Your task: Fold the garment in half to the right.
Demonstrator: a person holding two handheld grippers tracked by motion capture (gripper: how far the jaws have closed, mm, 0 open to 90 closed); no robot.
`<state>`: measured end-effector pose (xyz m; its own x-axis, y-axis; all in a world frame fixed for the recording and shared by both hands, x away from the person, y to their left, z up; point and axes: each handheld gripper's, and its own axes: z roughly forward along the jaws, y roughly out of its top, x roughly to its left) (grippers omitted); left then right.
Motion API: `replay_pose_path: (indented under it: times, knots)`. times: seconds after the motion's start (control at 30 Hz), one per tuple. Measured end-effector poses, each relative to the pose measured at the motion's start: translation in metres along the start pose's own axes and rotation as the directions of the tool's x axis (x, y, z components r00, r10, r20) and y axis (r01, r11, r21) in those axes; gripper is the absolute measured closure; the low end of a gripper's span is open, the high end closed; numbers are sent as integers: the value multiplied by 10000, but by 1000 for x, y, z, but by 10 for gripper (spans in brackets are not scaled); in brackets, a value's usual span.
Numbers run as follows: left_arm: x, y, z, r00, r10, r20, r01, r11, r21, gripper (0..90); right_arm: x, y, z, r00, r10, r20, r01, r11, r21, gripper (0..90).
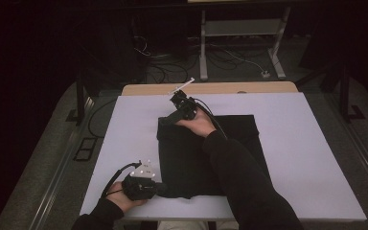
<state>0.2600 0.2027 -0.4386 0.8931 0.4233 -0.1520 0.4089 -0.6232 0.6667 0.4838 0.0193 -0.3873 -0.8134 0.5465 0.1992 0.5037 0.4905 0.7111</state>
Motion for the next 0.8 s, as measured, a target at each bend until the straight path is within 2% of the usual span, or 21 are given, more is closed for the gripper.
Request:
replay_pose_path:
  times: [0.47, 0.6, 0.8]
  knots:
    - [-1, 3, -2, 9997, 229, -89, -231, 9995, -232, 835, 3, 4, 38, 9999, 151, 14, -151, 9994, 321, 0]
    - [0, 5, -3, 10000, 40, -45, -41, 9995, -308, 834, 3, 3, 47, 9998, 173, -33, -172, 9993, 337, 24]
    - [0, 6, -3, 10000, 54, -42, -55, 9993, -356, 834, 1, 4, 60, 9997, 238, -60, -235, 9988, 428, 67]
